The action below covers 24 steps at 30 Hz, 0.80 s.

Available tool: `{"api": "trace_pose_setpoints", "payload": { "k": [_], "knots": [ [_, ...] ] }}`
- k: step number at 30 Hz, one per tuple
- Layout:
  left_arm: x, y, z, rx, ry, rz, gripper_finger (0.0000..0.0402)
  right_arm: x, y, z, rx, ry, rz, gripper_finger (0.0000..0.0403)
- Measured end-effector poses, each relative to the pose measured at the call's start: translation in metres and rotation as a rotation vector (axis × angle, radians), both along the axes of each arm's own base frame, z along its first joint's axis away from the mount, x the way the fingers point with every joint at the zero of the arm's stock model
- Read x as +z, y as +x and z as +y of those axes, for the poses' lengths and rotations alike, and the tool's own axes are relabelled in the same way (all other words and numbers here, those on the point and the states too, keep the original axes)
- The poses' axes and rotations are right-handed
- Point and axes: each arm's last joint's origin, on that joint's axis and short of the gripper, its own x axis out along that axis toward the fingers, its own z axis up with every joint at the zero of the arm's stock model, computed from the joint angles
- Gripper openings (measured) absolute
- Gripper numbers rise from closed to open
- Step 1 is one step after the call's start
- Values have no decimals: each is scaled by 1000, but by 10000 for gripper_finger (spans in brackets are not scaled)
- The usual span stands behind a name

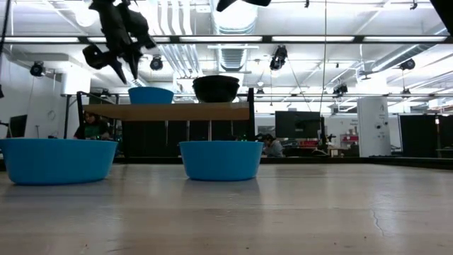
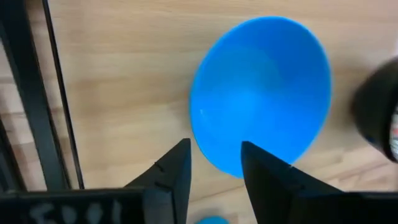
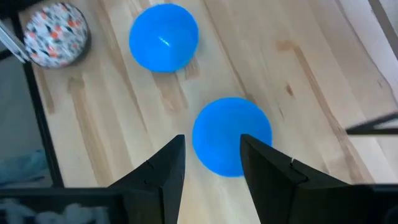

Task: Pick & Place Mini bowls
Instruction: Stack the right blue bowl on top of the blue bowl on the shelf

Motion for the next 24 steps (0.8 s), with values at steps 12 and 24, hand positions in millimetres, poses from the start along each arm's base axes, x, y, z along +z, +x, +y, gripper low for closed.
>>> {"api": "trace_pose_setpoints", "payload": {
  "k": [12,24],
  "knots": [
    [44,-17,-70,-133,157,-182,131,-15,-8,-1,-93,22,139,134],
    [74,-39,-133,-293,312,-386,131,-83,-2,1,-330,193,339,130]
  ]
}}
